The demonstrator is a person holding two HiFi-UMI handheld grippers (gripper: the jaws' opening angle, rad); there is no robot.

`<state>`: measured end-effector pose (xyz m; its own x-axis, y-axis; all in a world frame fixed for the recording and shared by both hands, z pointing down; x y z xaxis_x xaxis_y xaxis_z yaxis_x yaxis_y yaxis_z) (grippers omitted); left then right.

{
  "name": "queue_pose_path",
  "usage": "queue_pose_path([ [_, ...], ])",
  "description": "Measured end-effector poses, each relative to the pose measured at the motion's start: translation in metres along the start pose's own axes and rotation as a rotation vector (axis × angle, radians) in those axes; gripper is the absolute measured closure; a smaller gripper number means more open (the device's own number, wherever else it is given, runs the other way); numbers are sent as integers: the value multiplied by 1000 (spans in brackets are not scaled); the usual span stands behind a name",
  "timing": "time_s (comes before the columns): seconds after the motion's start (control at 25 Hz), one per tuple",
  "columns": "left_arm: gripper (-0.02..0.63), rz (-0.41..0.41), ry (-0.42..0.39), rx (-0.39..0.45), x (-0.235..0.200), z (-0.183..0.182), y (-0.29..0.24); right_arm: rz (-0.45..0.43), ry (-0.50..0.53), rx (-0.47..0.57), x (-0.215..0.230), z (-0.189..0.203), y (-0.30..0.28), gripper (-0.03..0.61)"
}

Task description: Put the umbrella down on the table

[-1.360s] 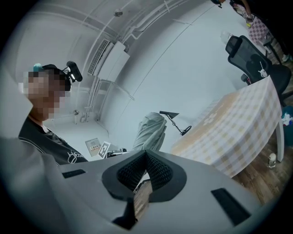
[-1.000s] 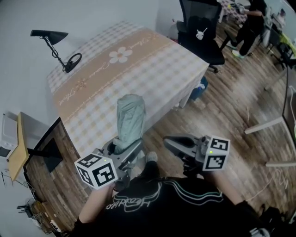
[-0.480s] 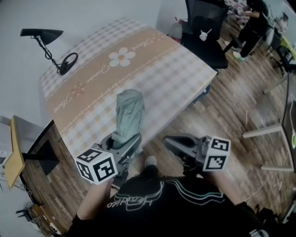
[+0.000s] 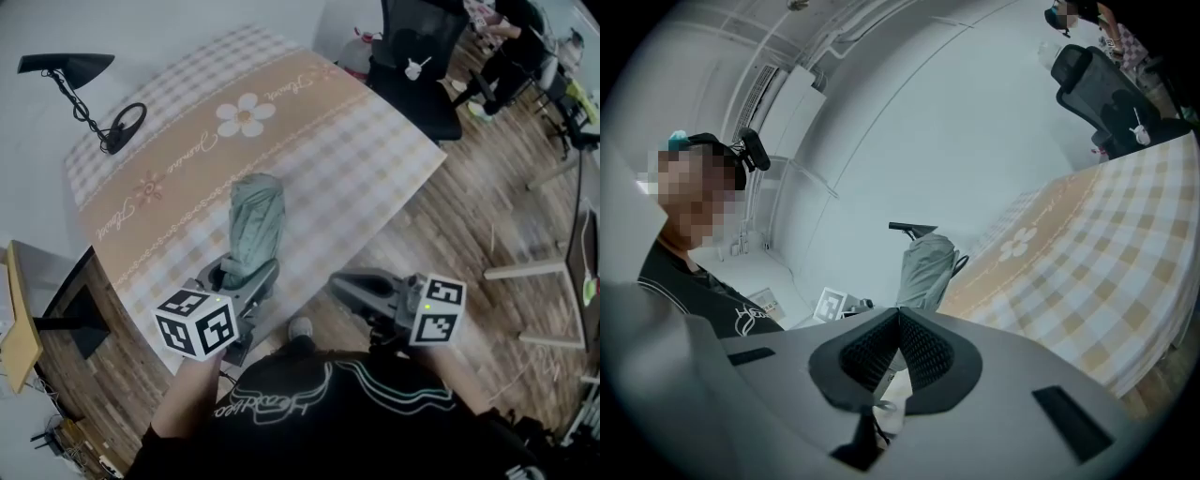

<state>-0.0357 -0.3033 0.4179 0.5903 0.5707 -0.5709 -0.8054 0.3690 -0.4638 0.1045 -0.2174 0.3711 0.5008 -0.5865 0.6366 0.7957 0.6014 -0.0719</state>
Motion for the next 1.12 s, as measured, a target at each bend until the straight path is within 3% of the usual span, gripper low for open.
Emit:
queue_pose_path([
  [0.32, 347, -65, -35, -62, -49, -5, -34, 19, -33, -24, 27, -5, -23, 566],
  [1.12, 344, -213, -61, -256, -121, 45, -89, 47, -117, -49, 69, 1, -43, 566],
])
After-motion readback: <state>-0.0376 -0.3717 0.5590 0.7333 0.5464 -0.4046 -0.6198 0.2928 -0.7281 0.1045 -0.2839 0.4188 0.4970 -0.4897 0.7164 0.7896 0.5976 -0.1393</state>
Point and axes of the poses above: the fingertips, and each gripper's own axes: y backward along the fingers, x to its right, z out of its underside, the point moved 3 cm from there along y, backward along the fingers, and after that the axes turned 5 degrees about y, right-handed, at the moved point
